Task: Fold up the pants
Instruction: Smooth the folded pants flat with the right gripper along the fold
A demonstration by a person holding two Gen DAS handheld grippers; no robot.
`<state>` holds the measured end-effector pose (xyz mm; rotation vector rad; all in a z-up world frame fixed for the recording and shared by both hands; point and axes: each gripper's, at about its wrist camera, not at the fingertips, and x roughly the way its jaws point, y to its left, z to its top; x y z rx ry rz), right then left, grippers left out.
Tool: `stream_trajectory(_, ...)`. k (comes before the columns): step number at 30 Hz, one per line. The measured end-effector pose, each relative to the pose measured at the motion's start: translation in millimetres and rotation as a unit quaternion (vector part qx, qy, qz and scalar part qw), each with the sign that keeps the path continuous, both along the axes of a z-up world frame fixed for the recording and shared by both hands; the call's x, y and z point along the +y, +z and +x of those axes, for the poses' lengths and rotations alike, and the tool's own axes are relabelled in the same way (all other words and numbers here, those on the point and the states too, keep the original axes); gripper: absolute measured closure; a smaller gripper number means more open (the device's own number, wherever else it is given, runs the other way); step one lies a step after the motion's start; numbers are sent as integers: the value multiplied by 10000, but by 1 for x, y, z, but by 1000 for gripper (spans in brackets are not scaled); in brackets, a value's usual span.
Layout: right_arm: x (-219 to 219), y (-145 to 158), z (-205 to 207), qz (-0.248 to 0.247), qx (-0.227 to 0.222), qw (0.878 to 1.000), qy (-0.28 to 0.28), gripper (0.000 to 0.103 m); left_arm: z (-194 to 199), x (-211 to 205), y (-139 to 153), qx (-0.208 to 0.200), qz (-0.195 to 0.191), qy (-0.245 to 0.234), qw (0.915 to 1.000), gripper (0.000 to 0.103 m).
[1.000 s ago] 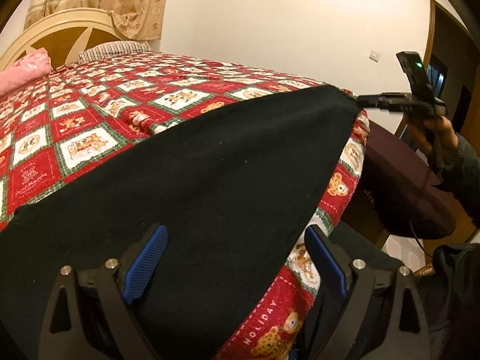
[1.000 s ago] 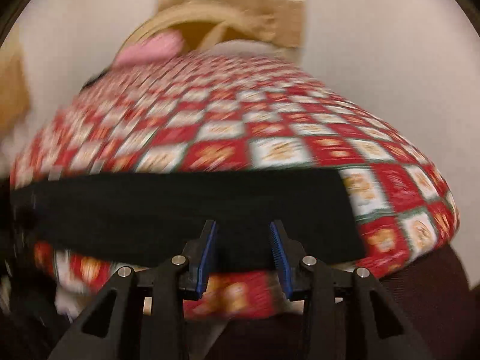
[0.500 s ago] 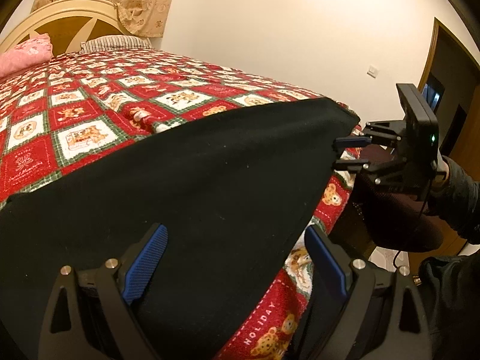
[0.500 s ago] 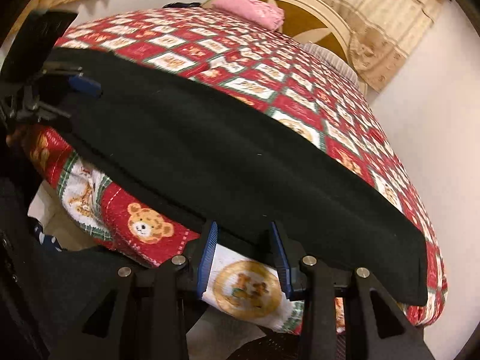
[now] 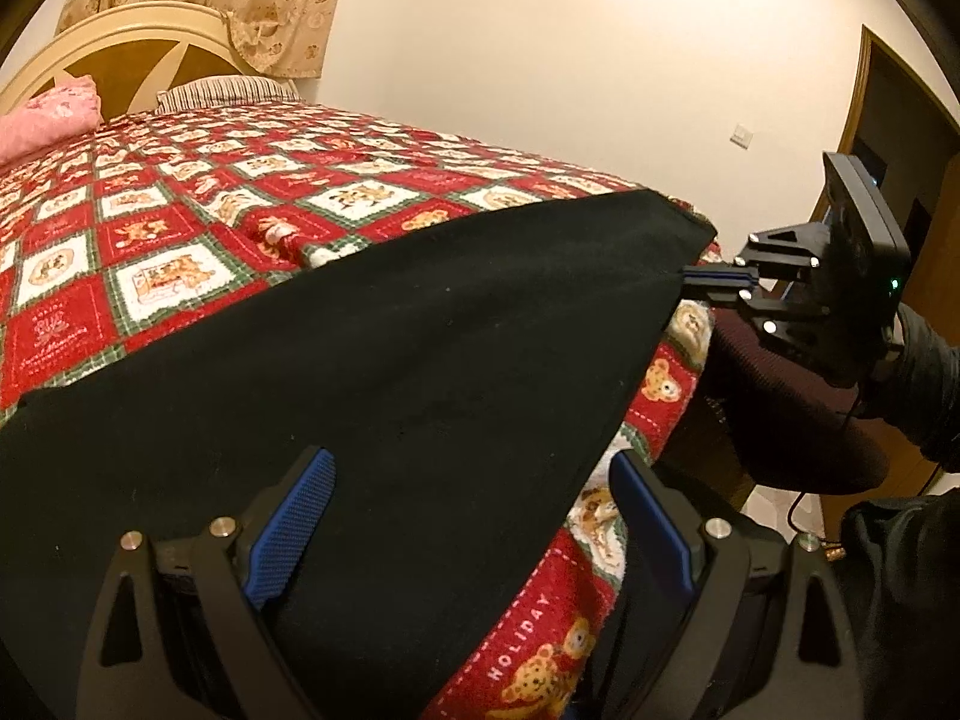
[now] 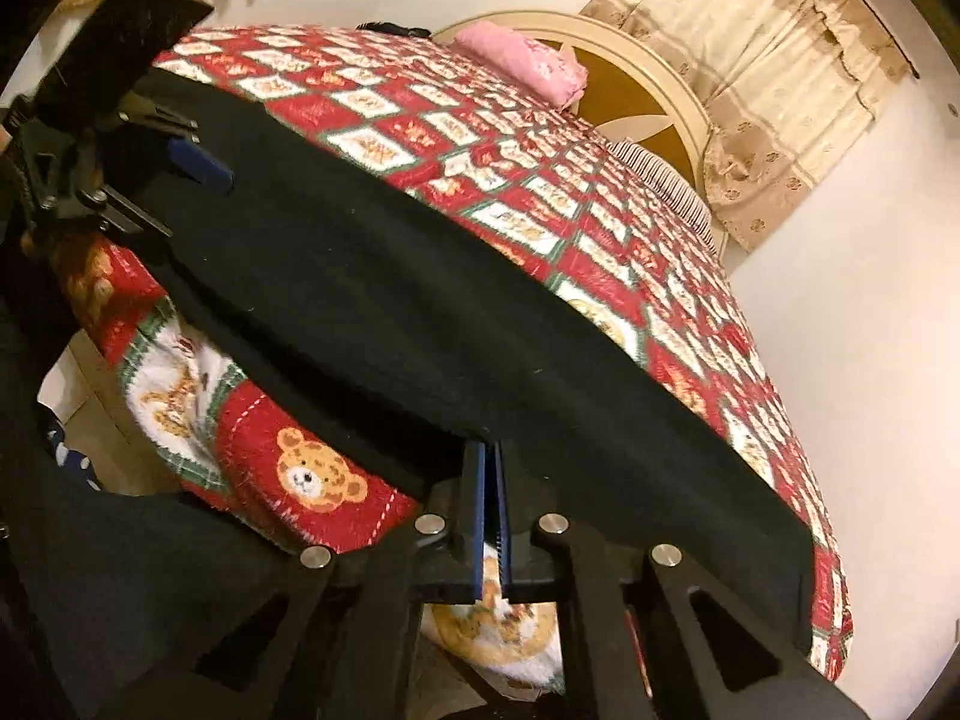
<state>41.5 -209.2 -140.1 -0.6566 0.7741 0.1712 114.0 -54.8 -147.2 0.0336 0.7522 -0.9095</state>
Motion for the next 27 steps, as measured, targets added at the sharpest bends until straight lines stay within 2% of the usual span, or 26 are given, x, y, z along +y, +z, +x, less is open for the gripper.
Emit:
stream_trajectory(2,1,-2,-7,-61,59,10000,7,101,-2,0,0,1,-5,-41,10000,8)
stream_trajectory(7,1,-30,-6,-239,315,9992,-23,101,-13,0,0,-50,89,-180,9998,8)
stream_trajectory(13,0,-25,-6,-233,208,9995,37,98,-26,0,-3,-113,246,-361,9990,3)
stream_trajectory(14,0,-25,-5,-214,290,9993,10,94,-27,0,-3,-114,238,-361,9990,2)
stream_trajectory(15,-1,-24,-6,-160,307,9994,-36,89,-28,1,-4,-90,188,-357,9991,1)
stream_trajectory(16,-4,-23,-6,-58,295,9995,-108,73,-29,2,-4,-71,129,-352,9993,0)
stream_trajectory(17,-6,-24,-6,47,340,9993,-176,65,-30,2,-4,-85,118,-346,9993,0)
stream_trajectory(20,-17,-18,-8,509,444,9967,-444,65,-33,1,-3,-133,136,-311,9993,0)
stream_trajectory(23,-39,-5,-8,832,303,9927,-822,65,-31,5,1,-42,23,-223,9997,0)
stream_trajectory(27,-98,22,1,1360,-78,9748,-1767,65,-25,9,4,-82,-31,11,10000,0)
